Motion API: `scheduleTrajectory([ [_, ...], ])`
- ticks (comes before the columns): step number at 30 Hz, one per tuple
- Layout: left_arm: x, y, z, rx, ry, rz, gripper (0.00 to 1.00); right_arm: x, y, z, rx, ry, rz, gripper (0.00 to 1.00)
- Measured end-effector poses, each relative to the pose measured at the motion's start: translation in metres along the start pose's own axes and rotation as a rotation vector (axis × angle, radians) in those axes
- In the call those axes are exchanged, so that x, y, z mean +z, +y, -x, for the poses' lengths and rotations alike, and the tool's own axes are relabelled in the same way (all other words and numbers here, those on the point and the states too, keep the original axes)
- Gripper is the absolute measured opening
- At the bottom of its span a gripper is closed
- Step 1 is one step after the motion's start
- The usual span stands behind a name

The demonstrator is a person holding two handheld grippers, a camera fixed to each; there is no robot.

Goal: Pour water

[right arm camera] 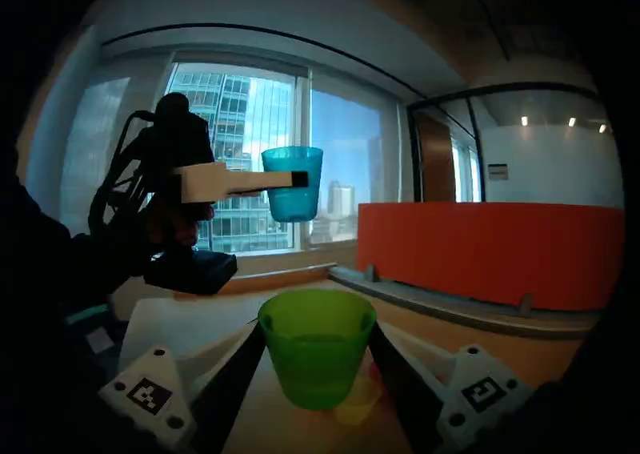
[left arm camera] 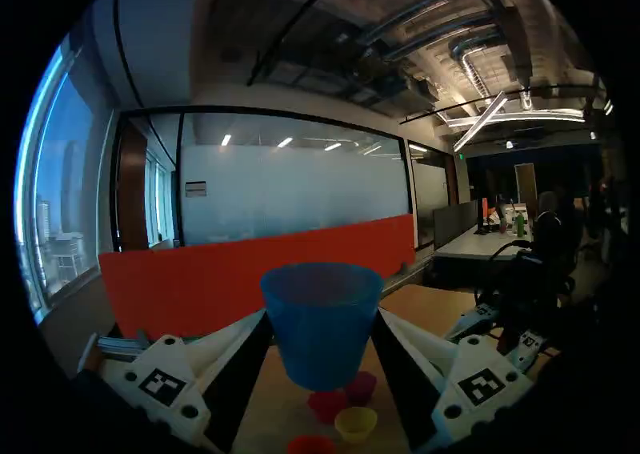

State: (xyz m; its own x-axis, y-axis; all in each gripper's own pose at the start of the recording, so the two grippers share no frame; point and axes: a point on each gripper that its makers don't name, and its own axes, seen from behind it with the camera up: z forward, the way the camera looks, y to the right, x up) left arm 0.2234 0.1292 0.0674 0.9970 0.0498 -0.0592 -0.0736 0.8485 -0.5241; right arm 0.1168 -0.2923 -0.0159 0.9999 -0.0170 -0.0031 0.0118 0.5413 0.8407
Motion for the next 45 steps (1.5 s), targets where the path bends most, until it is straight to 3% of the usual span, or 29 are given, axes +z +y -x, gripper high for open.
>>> scheduleTrajectory([
  [14, -0.015, -0.002, 0.047, -0.037, -0.042, 0.003, 0.81, -0.01, 0.012, 0.012, 0.002, -0.039, 0.029, 0.89],
  [26, -0.027, 0.017, 0.088, -0.024, -0.101, 0.043, 0.81, -0.022, 0.021, 0.018, -0.004, -0.078, 0.042, 0.89],
  [45, -0.032, 0.042, 0.15, -0.004, -0.189, 0.096, 0.81, -0.045, 0.023, 0.035, -0.022, -0.145, 0.034, 0.89],
])
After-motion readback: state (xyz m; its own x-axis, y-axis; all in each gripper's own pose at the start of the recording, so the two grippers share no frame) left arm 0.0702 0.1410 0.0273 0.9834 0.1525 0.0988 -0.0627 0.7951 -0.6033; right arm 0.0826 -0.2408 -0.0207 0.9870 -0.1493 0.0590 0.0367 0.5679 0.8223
